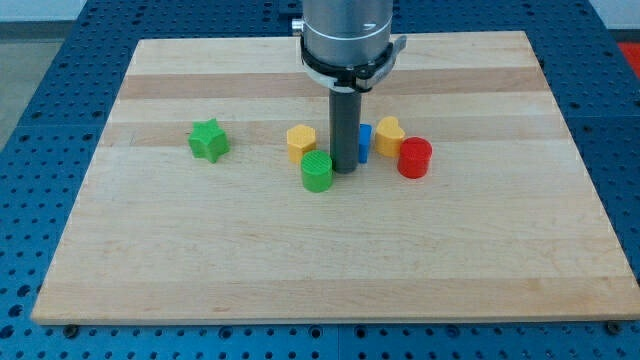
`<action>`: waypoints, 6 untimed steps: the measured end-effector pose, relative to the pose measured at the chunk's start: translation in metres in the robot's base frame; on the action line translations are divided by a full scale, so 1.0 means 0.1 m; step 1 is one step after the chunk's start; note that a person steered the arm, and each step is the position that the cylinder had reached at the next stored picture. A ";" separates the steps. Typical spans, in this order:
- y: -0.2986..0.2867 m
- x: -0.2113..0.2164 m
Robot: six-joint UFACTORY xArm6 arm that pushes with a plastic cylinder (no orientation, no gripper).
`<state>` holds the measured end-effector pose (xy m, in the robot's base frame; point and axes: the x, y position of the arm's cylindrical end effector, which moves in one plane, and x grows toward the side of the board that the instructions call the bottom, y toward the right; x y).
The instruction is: Nudge the red circle a bit down
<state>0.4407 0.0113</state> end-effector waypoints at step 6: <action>0.57 -0.41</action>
